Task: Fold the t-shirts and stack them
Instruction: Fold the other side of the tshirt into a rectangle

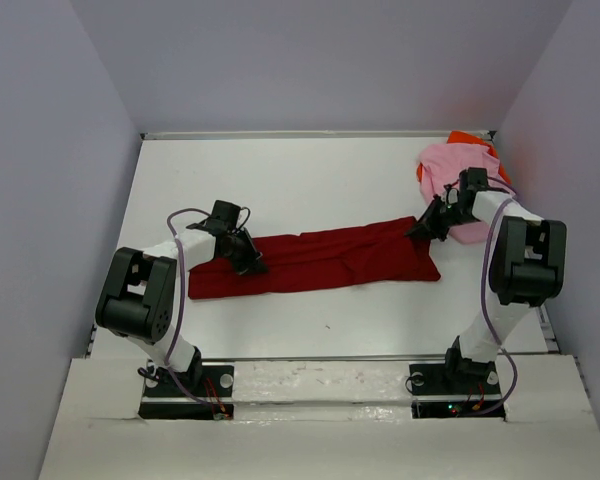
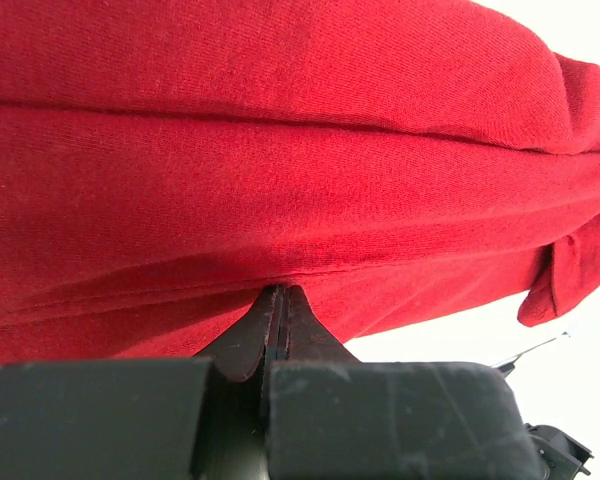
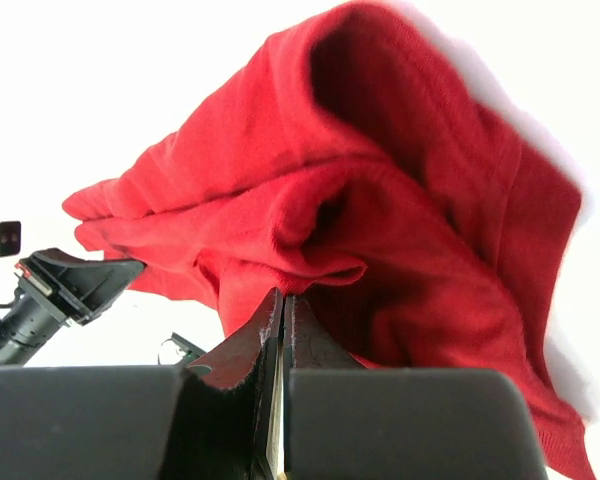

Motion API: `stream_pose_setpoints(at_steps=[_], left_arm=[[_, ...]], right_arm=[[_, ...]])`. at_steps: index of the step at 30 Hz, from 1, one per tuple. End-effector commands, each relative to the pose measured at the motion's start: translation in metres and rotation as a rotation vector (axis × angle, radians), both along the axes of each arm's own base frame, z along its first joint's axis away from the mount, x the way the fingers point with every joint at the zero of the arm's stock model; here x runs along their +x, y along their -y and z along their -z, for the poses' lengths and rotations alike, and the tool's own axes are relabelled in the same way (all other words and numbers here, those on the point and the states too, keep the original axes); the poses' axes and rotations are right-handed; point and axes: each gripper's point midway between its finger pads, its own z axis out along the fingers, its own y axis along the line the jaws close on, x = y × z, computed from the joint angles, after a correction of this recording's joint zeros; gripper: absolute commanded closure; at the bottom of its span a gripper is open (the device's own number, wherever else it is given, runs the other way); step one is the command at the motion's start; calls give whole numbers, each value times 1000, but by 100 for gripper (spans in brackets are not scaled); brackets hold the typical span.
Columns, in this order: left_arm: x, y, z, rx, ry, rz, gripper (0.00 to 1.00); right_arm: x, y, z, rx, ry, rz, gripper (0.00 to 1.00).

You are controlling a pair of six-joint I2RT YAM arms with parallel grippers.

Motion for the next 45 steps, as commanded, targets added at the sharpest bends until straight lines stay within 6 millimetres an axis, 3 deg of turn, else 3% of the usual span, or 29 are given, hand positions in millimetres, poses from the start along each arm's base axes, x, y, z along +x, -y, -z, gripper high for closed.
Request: stream_pose_setpoints(at_steps=[1, 9, 17, 23, 26, 32, 34, 35, 41, 45], left_arm=[[6, 1, -12, -2, 29, 16, 100], [3, -2, -12, 8, 30, 19, 100], [4, -1, -15, 9, 34, 20, 100], [7, -1, -15, 10, 37, 19, 100], [8, -1, -15, 10, 35, 17, 100], [10, 1, -15, 6, 31, 17, 100], [11, 0, -16, 8, 33, 16, 100], [12, 0, -18, 8, 40, 15, 100], [16, 2, -20, 7, 46, 16, 100], [16, 2, -21, 6, 48, 14, 100]], right_arm=[[16, -3, -3, 16, 5, -1, 100], [66, -1, -22, 42, 65, 24, 100], [94, 4, -14, 41, 64, 41, 100], [76, 3, 14, 32, -5, 33, 100], [69, -2, 16, 33, -4, 23, 100], [55, 1, 26, -2, -28, 7, 39], [58, 7, 15, -43, 10, 4, 32], [58, 10, 10, -67, 12, 4, 21], [81, 29, -43, -189, 104, -13, 19], [86, 33, -59, -211, 101, -27, 19]])
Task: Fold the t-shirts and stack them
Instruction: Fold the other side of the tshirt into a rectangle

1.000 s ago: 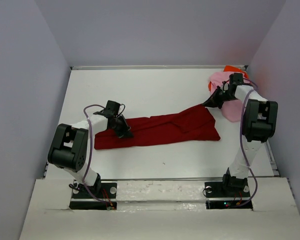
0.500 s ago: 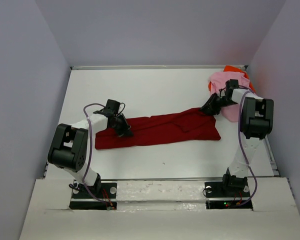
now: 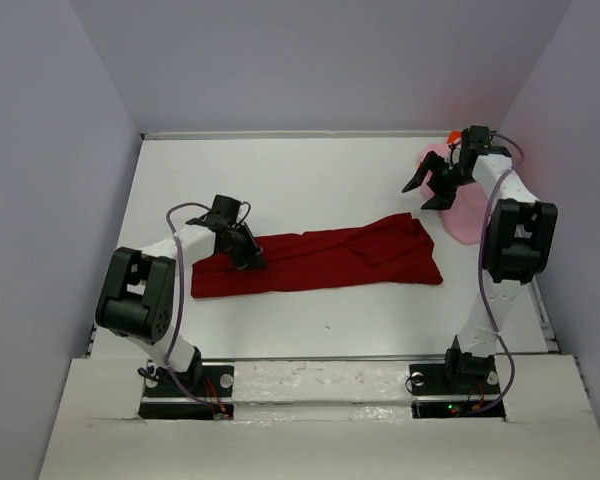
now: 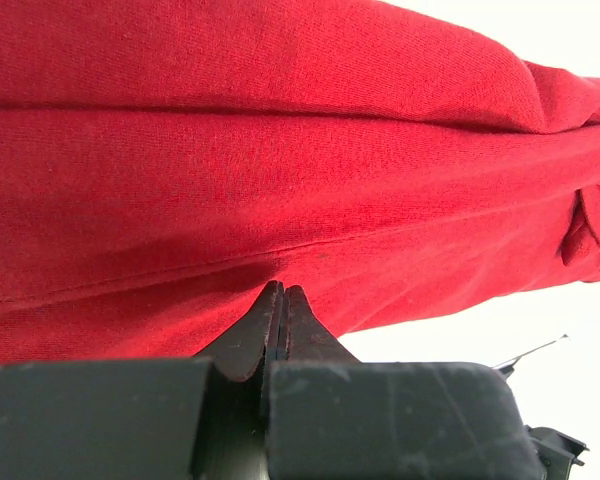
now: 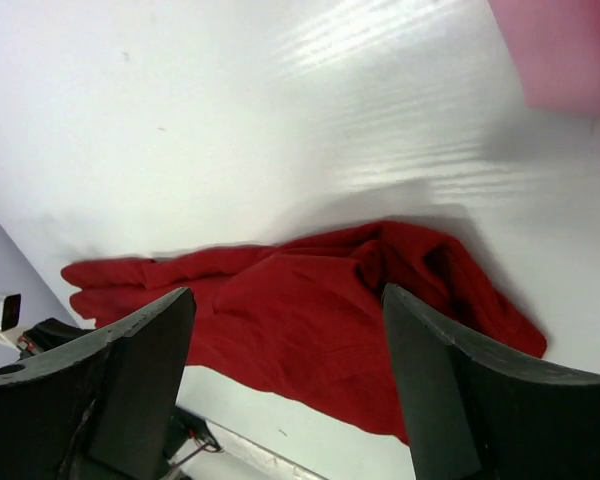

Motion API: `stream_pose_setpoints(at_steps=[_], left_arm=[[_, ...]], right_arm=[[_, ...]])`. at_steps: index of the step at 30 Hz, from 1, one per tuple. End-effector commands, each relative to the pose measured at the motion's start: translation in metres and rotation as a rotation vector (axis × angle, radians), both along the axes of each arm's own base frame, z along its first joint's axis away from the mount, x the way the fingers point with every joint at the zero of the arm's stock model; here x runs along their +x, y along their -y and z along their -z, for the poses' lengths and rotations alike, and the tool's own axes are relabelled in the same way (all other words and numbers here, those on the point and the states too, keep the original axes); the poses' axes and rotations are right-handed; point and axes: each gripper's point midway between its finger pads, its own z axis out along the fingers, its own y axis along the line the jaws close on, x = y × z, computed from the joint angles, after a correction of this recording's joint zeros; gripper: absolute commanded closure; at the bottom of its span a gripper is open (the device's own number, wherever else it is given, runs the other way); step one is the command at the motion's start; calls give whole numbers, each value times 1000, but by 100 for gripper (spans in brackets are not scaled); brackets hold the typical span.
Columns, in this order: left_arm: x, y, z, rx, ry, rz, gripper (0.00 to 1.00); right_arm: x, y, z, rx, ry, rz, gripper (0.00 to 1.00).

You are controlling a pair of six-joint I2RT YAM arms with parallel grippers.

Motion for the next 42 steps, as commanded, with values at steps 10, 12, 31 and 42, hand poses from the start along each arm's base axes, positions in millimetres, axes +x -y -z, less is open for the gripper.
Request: stream_pose_setpoints(at_steps=[10, 12, 31, 42], left_arm=[[11, 6, -17, -34, 43, 9, 100], [13, 11, -22, -56, 51, 13, 100], [25, 25, -56, -144, 103, 5, 100], [-24, 19, -42, -302, 7, -185, 60]], right_arm=[[-32, -46, -39, 18, 24, -121, 85], [-47, -64, -21, 58, -5, -125, 100], [-87, -143, 57, 56, -89, -224, 100], [-98, -144, 93, 30, -130, -222, 100]])
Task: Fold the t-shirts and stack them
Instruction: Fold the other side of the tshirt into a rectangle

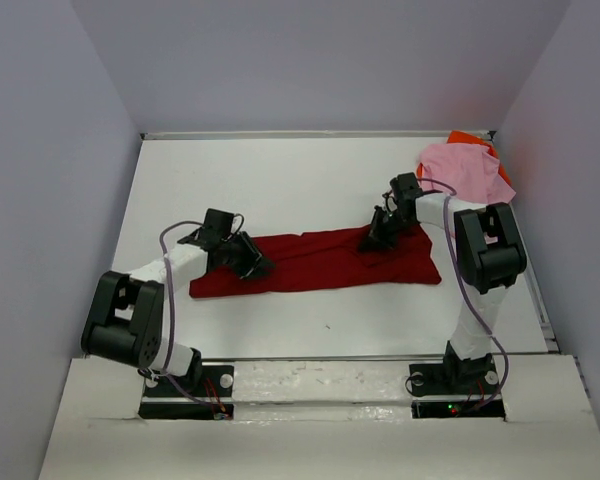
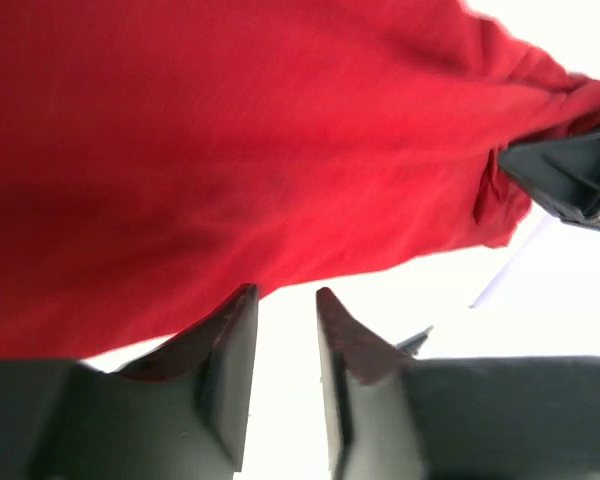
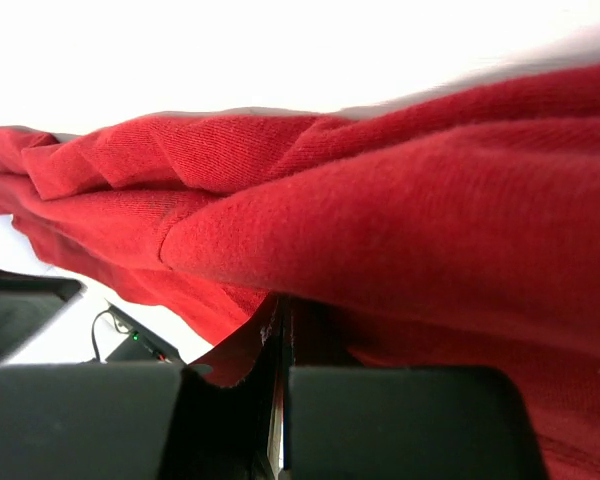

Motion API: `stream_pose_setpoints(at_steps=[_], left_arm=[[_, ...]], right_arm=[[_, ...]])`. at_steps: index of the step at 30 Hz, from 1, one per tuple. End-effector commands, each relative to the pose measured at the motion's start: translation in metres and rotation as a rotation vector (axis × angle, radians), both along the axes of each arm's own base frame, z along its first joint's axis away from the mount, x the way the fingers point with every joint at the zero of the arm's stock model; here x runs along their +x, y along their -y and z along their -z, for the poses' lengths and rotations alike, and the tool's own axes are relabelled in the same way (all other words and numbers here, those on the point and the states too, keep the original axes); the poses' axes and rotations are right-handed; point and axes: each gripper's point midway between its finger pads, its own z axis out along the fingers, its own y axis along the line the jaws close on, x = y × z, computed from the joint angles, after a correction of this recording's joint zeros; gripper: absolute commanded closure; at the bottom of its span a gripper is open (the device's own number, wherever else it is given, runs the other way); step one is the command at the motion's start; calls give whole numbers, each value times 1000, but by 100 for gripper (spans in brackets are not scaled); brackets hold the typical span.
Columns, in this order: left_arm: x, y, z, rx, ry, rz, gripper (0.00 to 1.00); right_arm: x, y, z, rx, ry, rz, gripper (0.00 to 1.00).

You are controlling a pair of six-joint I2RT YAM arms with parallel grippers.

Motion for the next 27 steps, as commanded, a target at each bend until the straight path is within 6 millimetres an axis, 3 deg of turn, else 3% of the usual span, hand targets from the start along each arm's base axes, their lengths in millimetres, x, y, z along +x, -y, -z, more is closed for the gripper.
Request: stream_pose_setpoints(at_steps=[1, 4, 8, 11, 12, 17, 27], left_arm=[[-15, -8, -12, -137, 0, -130, 57], [-20, -29, -9, -153, 7, -208, 56], [-12, -55, -19, -110, 40, -286, 54], [-6, -67, -26, -83, 55, -344, 38], [-6, -68, -27, -87, 54, -358, 34], [-2, -68, -19, -114, 36, -410, 33], [-14, -75, 1, -122, -58, -558, 36]], right_arm=[[0, -1, 18, -31, 13, -5, 100], [0, 0, 22, -39, 12, -9, 100], [-2, -2, 28, -24, -9, -17, 100], [-5, -3, 31, -13, -16, -21, 100], [-4, -4, 30, -10, -12, -20, 100], [-7, -3, 29, -8, -8, -30, 100], [-6, -5, 29, 1, -6, -32, 100]])
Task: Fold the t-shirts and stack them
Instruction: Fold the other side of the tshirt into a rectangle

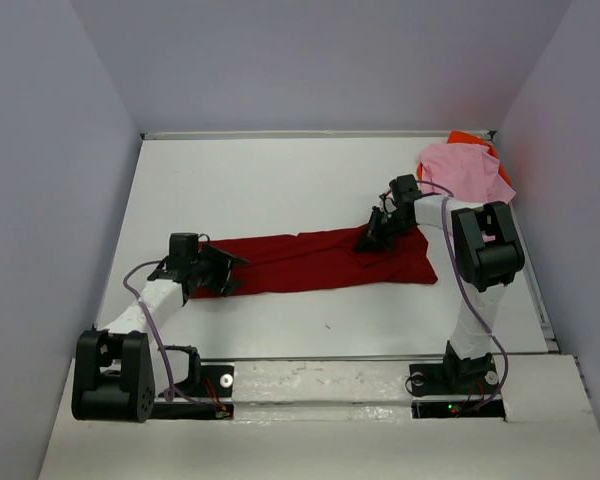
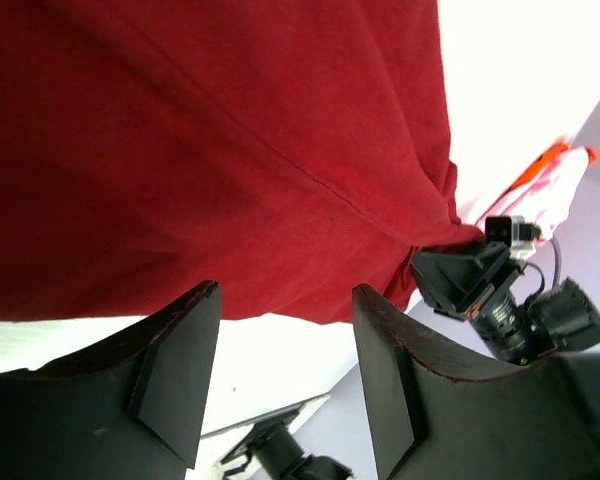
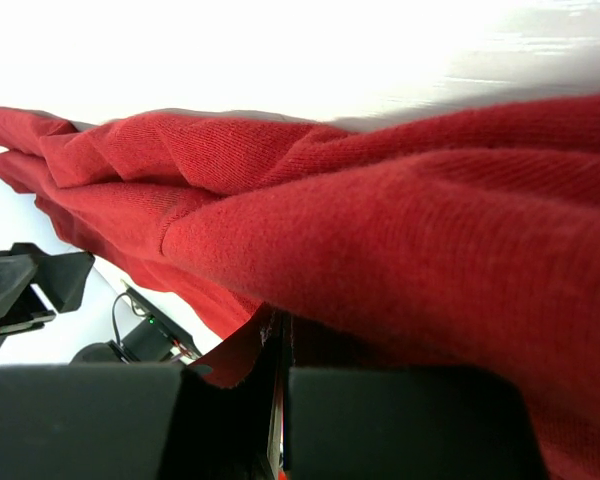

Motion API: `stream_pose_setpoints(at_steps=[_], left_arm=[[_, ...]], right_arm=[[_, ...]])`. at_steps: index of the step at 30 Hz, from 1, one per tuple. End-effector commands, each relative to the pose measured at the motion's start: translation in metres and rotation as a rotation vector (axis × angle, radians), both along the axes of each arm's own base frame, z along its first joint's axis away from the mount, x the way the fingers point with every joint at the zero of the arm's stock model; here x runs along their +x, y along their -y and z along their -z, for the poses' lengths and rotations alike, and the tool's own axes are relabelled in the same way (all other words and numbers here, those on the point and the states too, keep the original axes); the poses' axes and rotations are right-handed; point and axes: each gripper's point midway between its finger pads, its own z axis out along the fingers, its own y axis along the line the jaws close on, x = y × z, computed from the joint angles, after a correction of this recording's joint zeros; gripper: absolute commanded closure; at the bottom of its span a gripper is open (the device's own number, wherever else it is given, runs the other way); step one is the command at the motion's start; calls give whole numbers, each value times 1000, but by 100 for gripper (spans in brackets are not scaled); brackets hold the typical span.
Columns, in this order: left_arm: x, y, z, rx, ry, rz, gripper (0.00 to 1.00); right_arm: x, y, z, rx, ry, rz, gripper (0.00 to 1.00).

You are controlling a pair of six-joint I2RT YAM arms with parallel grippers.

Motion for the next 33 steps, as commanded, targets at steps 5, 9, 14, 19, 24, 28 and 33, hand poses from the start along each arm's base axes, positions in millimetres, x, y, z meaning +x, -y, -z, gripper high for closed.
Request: stream_pose_setpoints(at_steps=[5, 9, 14, 19, 24, 28, 33], left_arm=[[10, -9, 10, -7, -18, -131, 38], [21, -10, 11, 0, -21, -140, 38], [39, -9, 12, -5, -2, -150, 39], [50, -10, 9, 3, 18, -149, 39], [59, -10, -4, 11, 53, -141, 39], [65, -12, -12, 26, 68, -147, 39], [61, -12, 3, 32, 25, -142, 40]], right_arm=[[-6, 4, 21, -58, -6, -18, 100], [-8, 4, 20, -59, -5, -19, 100], [-10, 5, 21, -58, -9, -21, 100], [-12, 5, 21, -56, -11, -22, 100], [-11, 5, 22, -57, -14, -23, 100], [-11, 4, 24, -54, -20, -25, 100], [-9, 3, 24, -52, -15, -28, 100]])
